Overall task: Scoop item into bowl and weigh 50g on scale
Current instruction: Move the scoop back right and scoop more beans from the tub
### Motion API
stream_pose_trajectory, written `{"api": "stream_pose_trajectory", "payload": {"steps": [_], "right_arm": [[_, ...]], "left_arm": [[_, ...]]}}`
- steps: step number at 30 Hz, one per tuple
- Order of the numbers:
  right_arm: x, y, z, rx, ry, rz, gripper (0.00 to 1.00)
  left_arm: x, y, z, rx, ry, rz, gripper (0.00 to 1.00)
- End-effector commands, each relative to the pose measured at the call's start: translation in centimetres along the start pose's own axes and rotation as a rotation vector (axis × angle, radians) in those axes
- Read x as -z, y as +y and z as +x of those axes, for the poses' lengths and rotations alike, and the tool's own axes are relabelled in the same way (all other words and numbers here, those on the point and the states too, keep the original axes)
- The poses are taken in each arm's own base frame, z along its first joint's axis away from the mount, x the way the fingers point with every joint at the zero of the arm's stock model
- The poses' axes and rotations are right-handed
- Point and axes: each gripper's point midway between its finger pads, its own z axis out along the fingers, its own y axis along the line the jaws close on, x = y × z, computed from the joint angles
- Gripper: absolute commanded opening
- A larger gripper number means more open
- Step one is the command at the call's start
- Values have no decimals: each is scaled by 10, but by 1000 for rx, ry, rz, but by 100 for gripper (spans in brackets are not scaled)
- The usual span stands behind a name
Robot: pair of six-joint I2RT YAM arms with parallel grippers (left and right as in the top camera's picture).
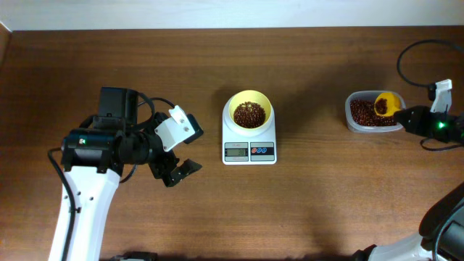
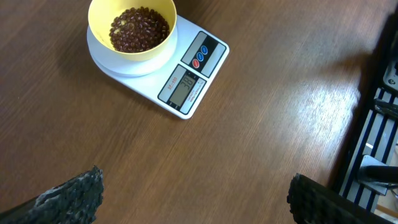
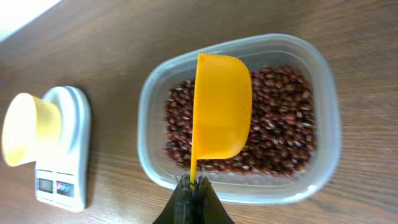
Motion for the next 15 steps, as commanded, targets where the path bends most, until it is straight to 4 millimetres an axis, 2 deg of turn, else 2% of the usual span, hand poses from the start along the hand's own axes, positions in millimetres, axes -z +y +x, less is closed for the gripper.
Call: {"api": "stream_pose_trajectory", "payload": {"steps": [1, 10, 12, 15], "right_arm": [[4, 17, -7, -5, -41, -93, 4], [5, 67, -20, 25, -103, -338, 4], [-2, 79, -21, 60, -94, -361, 4], [-20, 108, -19, 134, -59, -406, 4]], "left_arm": [[7, 0, -5, -34, -20, -19, 99], [7, 0, -5, -34, -20, -19, 99], [7, 0, -5, -34, -20, -19, 99], [7, 0, -5, -34, -20, -19, 99]]}}
